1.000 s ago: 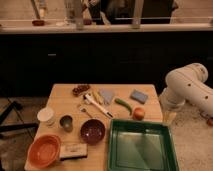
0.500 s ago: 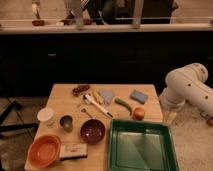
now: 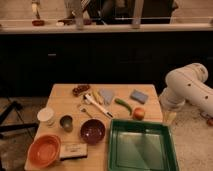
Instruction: Place sponge in purple bowl
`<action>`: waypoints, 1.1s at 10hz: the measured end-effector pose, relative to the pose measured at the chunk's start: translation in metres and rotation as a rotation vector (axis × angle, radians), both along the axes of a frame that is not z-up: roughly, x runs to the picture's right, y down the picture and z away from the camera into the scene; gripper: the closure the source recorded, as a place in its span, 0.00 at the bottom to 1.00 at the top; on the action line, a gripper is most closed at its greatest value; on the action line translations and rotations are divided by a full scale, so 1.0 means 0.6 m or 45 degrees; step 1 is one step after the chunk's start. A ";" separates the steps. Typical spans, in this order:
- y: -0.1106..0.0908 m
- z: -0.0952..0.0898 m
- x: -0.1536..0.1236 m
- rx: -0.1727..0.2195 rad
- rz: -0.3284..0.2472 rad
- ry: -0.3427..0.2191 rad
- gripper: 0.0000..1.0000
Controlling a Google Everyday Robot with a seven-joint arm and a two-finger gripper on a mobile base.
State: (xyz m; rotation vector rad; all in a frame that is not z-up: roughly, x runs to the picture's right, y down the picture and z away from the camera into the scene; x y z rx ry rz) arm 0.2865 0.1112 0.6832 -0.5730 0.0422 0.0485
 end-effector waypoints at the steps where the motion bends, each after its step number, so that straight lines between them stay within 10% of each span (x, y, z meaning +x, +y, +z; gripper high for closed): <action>1: 0.000 0.000 0.000 0.000 0.000 0.000 0.20; 11: -0.006 -0.006 0.003 0.018 0.059 -0.006 0.20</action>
